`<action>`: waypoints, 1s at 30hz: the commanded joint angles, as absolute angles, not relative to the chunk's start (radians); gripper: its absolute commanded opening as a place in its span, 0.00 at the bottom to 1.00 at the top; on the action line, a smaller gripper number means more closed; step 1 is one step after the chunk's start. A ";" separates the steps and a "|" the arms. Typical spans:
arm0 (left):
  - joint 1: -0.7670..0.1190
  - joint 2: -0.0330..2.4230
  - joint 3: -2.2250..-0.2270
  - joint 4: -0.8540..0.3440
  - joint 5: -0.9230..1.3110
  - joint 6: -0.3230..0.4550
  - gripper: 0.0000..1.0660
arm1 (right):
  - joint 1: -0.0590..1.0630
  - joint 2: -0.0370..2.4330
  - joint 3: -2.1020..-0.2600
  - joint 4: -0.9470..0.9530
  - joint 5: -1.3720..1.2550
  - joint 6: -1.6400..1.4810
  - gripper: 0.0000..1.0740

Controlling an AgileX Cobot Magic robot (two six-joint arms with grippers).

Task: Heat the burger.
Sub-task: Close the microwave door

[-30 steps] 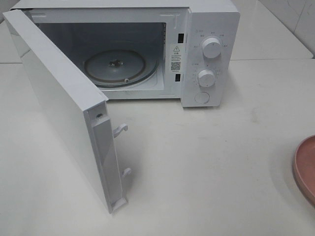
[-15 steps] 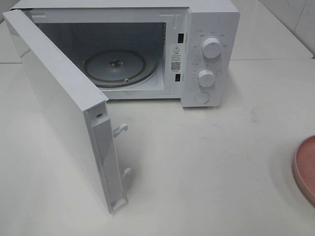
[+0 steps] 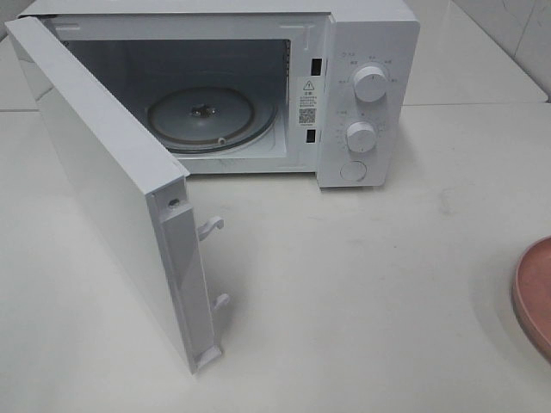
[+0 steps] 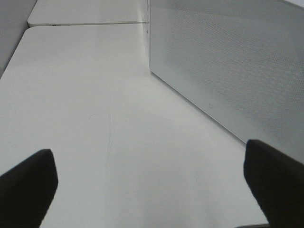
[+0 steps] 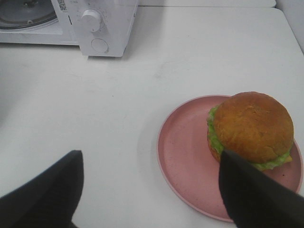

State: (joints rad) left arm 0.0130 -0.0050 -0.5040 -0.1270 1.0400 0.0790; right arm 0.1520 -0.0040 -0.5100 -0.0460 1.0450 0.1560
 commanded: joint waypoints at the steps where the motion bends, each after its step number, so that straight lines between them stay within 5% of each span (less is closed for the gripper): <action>1: 0.014 -0.023 -0.501 -0.126 1.038 0.078 0.94 | 0.145 -0.029 -0.509 -0.042 1.039 0.146 0.70; 30: 0.014 -0.023 -0.501 -0.126 1.038 0.078 0.94 | 0.145 -0.029 -0.509 -0.042 1.039 0.146 0.70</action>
State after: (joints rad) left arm 0.0130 -0.0050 -0.5040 -0.1270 1.0400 0.0790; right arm 0.1520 -0.0040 -0.5100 -0.0460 1.0450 0.1560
